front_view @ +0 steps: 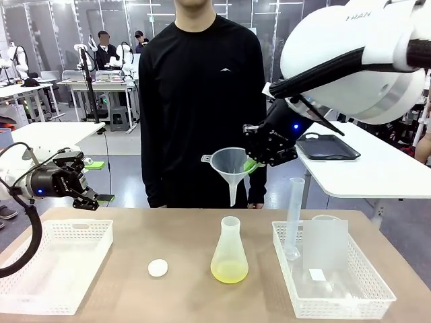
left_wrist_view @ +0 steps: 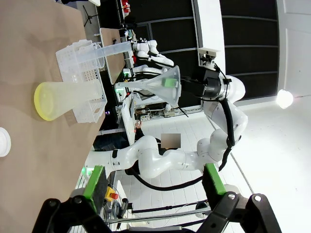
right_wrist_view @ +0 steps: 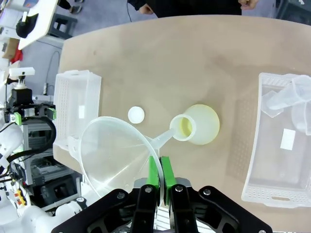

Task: Prepare the solutions needed for the experiment.
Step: Once the solution is in the Big flask , pick up the Plastic Funnel and place it back into the right Organizing basket.

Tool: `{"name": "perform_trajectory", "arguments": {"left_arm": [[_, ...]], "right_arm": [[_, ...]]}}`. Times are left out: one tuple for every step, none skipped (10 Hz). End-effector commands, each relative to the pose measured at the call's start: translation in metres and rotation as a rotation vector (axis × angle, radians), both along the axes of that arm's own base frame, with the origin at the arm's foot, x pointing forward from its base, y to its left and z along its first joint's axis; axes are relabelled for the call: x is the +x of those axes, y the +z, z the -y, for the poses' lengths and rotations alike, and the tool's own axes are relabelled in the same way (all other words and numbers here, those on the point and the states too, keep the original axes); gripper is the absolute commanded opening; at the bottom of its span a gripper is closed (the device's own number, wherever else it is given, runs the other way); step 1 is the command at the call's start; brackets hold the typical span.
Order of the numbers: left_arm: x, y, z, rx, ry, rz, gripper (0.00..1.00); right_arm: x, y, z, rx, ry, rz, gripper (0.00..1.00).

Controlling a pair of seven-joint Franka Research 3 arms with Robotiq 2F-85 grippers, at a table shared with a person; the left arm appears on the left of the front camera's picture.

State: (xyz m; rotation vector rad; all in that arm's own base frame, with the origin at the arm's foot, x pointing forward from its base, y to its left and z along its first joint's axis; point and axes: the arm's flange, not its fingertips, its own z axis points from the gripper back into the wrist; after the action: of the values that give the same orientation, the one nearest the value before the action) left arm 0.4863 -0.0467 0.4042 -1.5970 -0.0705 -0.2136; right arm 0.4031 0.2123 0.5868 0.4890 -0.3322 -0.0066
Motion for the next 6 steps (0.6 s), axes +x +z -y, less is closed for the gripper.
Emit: {"name": "perform_trajectory", "arguments": {"left_arm": [[-0.001, 0.002, 0.0, -0.004, -0.003, 0.003, 1.0], [-0.001, 0.002, 0.0, -0.004, -0.003, 0.003, 1.0], [-0.001, 0.002, 0.0, -0.004, -0.003, 0.003, 1.0], [-0.001, 0.002, 0.0, -0.004, -0.003, 0.003, 1.0], [-0.001, 0.002, 0.0, -0.004, -0.003, 0.003, 1.0], [-0.001, 0.002, 0.0, -0.004, -0.003, 0.003, 1.0]], "right_arm": [[-0.01, -0.001, 0.03, 0.04, 0.024, 0.003, 0.0], [-0.014, 0.001, 0.052, 0.042, 0.017, -0.016, 0.0], [-0.017, 0.001, 0.073, 0.046, 0.009, -0.051, 0.0], [-0.022, 0.0, 0.096, 0.048, 0.001, -0.097, 0.0], [-0.025, -0.001, 0.117, 0.035, -0.048, -0.096, 0.0], [-0.027, -0.004, 0.139, 0.038, -0.098, -0.116, 0.0]]}}
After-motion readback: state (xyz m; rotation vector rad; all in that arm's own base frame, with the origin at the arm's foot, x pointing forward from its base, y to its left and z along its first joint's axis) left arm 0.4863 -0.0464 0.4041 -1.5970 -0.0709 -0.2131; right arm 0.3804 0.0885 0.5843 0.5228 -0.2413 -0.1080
